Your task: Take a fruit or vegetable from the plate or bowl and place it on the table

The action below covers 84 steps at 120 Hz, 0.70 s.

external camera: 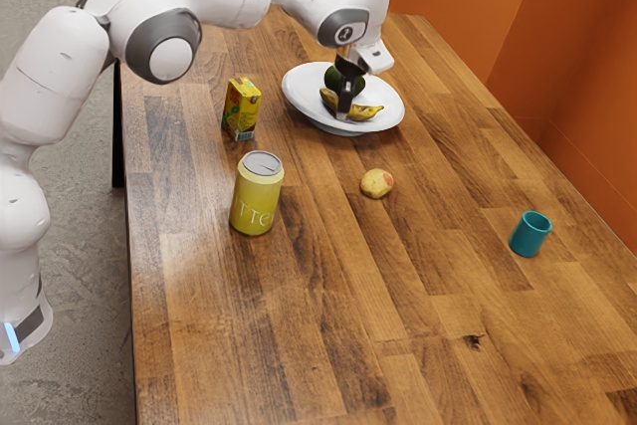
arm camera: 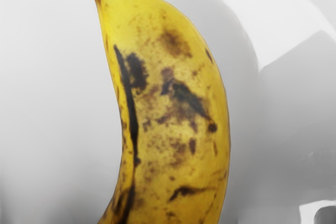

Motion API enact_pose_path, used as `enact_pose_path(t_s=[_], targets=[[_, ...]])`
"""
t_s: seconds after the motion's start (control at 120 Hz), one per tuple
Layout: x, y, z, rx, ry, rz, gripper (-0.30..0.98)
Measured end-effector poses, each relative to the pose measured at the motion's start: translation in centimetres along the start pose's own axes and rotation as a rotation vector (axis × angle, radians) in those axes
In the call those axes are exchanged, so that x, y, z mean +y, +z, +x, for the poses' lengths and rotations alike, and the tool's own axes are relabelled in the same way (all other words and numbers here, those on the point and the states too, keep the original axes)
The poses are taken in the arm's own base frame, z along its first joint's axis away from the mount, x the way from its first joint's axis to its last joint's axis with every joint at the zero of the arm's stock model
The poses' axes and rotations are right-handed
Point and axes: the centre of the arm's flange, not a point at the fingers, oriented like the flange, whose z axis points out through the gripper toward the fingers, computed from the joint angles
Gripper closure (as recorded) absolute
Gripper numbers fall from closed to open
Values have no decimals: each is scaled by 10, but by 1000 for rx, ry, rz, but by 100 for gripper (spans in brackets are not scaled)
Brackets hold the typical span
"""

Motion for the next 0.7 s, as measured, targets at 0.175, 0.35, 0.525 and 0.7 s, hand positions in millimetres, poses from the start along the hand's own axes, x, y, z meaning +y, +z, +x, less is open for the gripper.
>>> enact_pose_path(t_s=[0.175, 0.35, 0.525, 0.7], targets=[[0, 0, 0, -1, 0, 0, 13], [0, 0, 0, -1, -6, -1, 35], [-3, 0, -3, 1, -29, -3, 47], [0, -10, -5, -11, -65, -6, 49]])
